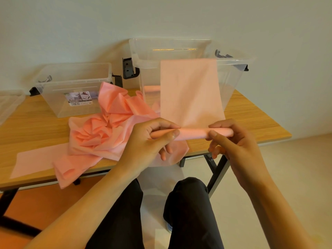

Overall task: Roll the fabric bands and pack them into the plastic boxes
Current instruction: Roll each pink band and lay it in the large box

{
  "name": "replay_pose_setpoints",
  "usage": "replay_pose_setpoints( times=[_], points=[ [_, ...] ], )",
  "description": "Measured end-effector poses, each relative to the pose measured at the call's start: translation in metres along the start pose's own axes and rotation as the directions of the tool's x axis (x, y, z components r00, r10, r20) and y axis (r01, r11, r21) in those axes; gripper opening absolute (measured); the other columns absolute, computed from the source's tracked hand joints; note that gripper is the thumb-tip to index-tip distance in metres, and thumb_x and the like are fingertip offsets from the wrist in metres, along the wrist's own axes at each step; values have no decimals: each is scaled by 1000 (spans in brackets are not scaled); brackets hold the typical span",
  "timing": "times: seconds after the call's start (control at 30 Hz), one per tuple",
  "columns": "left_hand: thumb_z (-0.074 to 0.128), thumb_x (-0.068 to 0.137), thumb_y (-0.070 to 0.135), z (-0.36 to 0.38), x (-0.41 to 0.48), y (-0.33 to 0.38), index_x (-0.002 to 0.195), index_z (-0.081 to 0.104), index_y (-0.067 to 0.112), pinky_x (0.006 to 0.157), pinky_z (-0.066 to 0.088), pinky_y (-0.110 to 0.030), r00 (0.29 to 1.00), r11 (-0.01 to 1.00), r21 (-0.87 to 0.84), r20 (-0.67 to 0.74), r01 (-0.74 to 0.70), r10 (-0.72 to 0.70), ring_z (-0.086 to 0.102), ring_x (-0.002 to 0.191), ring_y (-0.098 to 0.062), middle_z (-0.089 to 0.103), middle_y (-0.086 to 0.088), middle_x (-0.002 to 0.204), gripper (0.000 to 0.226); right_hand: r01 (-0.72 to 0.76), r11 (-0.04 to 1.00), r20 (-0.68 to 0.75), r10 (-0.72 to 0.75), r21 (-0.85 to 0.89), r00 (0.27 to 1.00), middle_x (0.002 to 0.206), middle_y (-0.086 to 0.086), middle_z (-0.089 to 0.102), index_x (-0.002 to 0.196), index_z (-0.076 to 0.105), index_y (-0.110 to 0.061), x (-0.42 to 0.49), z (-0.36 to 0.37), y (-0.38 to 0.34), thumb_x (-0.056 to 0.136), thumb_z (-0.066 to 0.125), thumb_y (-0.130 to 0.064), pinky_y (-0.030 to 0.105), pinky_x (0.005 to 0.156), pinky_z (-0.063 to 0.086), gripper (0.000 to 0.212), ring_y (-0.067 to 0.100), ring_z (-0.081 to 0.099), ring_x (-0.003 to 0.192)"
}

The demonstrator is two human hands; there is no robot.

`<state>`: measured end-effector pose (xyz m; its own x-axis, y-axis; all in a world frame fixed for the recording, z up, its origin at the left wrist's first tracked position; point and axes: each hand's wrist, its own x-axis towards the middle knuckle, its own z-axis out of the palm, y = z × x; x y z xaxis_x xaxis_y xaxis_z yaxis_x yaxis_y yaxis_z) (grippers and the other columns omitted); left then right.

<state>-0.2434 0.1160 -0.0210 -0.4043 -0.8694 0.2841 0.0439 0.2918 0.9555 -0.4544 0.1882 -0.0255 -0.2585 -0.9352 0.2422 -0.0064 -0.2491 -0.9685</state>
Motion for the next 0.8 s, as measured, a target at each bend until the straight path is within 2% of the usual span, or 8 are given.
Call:
replay_pose_setpoints(
  times=[0.17,0.27,0.4,0.57,0.67,0.8],
  points=[
    [75,84,-1,-1,-1,2,108,72,5,49,51,-23,999,999,-16,31,-45,45,68,62,-18,73,-2,82,25,-45,998,-81,48,50,996,74,13,68,97,69,-6,2,2,3,82,70,-28,31,57,53,27,23,59,58],
    [73,86,1,-2,-2,0,108,72,6,50,51,-24,998,998,-4,34,-60,60,68,64,-20,76,-6,89,22,-34,998,-72,37,49,997,73,14,67,100,69,-6,2,2,1,84,69,-30,31,57,53,29,24,58,58],
    [68,90,6,-2,-2,1,105,71,4,49,50,-25,999,999,-15,19,-39,39,66,61,-20,76,-9,84,15,-3,999,-1,3,39,1000,86,15,69,115,67,-10,1,1,-3,80,72,-27,31,58,55,39,25,61,67],
    [68,88,20,-1,-2,4,113,67,9,49,49,-25,1000,999,-44,15,-13,14,66,58,-21,76,-11,83,27,-4,1000,-39,5,28,999,75,13,68,103,69,-1,4,2,-2,81,73,-26,29,55,53,34,23,59,58],
    [68,90,14,-2,-2,3,112,66,10,48,49,-26,999,999,-23,23,-28,29,66,57,-22,76,-9,84,23,-15,1000,-53,16,6,998,69,13,66,100,68,-1,6,1,-3,83,71,-29,29,55,53,33,23,57,55],
    [65,94,10,-2,-2,1,104,67,6,49,48,-25,1000,999,-36,20,-4,5,64,57,-21,76,-11,81,11,22,1000,-25,-22,-1,999,78,15,68,112,67,-8,5,1,-5,82,72,-27,32,57,55,35,25,62,61]
  ],
)
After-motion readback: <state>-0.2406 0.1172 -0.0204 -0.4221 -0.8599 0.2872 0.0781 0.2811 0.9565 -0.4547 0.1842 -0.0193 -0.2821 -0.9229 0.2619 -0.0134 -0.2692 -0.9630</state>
